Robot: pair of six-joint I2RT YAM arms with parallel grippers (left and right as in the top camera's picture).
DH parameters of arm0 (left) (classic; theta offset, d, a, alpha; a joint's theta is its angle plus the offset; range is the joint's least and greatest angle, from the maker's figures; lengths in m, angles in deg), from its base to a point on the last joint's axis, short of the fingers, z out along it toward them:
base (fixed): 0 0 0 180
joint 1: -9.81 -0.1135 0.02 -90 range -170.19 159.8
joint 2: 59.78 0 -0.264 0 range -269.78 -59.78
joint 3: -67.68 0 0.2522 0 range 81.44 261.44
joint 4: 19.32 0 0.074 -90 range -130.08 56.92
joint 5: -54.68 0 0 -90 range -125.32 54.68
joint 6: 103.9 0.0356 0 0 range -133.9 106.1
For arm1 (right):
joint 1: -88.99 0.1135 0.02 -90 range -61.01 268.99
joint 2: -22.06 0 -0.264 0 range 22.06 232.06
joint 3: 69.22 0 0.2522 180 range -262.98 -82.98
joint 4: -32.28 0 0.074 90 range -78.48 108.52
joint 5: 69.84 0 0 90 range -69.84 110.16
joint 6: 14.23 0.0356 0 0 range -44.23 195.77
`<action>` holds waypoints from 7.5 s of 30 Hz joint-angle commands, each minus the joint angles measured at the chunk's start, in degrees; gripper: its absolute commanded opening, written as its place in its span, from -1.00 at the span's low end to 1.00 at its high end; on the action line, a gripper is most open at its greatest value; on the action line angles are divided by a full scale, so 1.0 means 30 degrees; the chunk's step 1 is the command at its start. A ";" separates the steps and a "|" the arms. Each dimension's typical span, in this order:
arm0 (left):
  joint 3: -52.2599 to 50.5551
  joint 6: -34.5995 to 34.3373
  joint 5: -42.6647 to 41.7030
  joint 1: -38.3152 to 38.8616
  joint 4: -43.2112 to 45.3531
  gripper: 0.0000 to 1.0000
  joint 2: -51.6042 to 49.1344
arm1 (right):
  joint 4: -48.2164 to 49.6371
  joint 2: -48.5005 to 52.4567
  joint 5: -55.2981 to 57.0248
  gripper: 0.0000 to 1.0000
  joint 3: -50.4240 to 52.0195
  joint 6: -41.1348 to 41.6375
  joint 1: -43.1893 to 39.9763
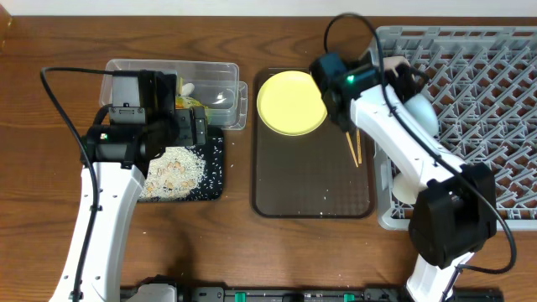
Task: Sort waste into correct bins and load items into the dishwasher rack
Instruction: 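Reach the right gripper to the edge of the yellow plate, then lift the yellow plate and stand it upright in the dish rack, then reach the right gripper down to the wooden chopsticks on the tray, then pinch one chopstick with the right gripper and lift it, then insert the chopstick upright into the dish rack with the right gripper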
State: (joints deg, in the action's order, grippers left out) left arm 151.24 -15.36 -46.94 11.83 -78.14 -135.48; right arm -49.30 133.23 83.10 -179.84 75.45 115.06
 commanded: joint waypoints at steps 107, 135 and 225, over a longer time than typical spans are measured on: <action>0.0452 0.0102 0.0124 -0.0080 -0.0044 0.82 -0.0058 | 1.5351 -0.1836 -0.5100 0.10 0.4095 -0.6615 -0.8036; 0.0452 0.0102 0.0124 -0.0080 -0.0044 0.83 -0.0058 | 1.0244 -0.2382 -1.8192 0.99 0.1035 -0.1909 -0.0379; 0.0452 0.0102 0.0117 -0.0080 -0.0044 0.82 -0.0058 | 0.3140 0.0750 -2.3372 -0.98 -0.0554 0.1792 -0.2382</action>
State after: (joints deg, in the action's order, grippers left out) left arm 151.35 -15.36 -46.92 11.83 -78.12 -135.52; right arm -39.09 142.55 12.48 -176.56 81.59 108.57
